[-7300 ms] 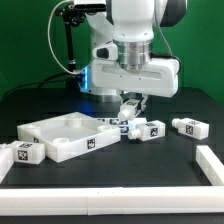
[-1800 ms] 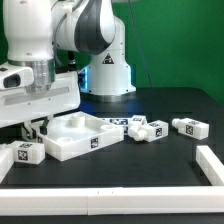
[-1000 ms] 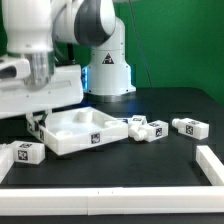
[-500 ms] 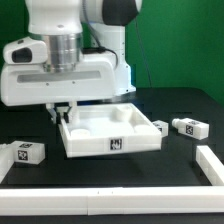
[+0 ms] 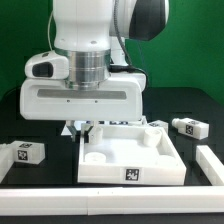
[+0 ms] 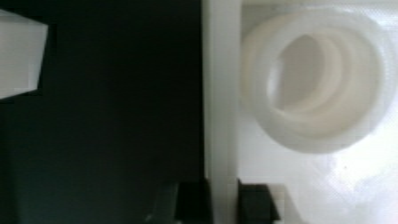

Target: Assemble one leg

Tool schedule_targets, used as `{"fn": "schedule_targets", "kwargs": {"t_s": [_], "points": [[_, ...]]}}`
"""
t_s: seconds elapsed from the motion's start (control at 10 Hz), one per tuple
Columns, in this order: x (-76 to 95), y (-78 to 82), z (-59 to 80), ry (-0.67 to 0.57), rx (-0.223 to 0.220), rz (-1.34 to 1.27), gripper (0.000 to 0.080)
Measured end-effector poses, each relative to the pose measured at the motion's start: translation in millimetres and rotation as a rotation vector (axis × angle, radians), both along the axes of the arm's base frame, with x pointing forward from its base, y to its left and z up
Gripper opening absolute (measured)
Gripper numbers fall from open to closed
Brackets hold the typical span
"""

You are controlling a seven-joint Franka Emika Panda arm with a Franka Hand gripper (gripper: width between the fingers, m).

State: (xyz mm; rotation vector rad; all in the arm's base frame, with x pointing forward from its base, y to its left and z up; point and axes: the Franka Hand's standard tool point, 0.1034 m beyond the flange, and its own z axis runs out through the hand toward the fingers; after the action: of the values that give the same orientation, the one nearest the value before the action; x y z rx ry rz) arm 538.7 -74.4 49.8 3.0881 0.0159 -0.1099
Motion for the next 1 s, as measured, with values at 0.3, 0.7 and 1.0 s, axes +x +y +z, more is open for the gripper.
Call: {"fn": "schedule_targets", "kwargs": {"t_s": [0.3,0.7,1.0], "points": [[-1.9,0.2,-3.5,0.006,-0.001,-0.004,0.0052],[15.5,17.2,-14.4,0.033,0.002,-0.016,0.0052],[22.3,48.6,-23.2,0.028,0.006,-0.030,0.0052]]}}
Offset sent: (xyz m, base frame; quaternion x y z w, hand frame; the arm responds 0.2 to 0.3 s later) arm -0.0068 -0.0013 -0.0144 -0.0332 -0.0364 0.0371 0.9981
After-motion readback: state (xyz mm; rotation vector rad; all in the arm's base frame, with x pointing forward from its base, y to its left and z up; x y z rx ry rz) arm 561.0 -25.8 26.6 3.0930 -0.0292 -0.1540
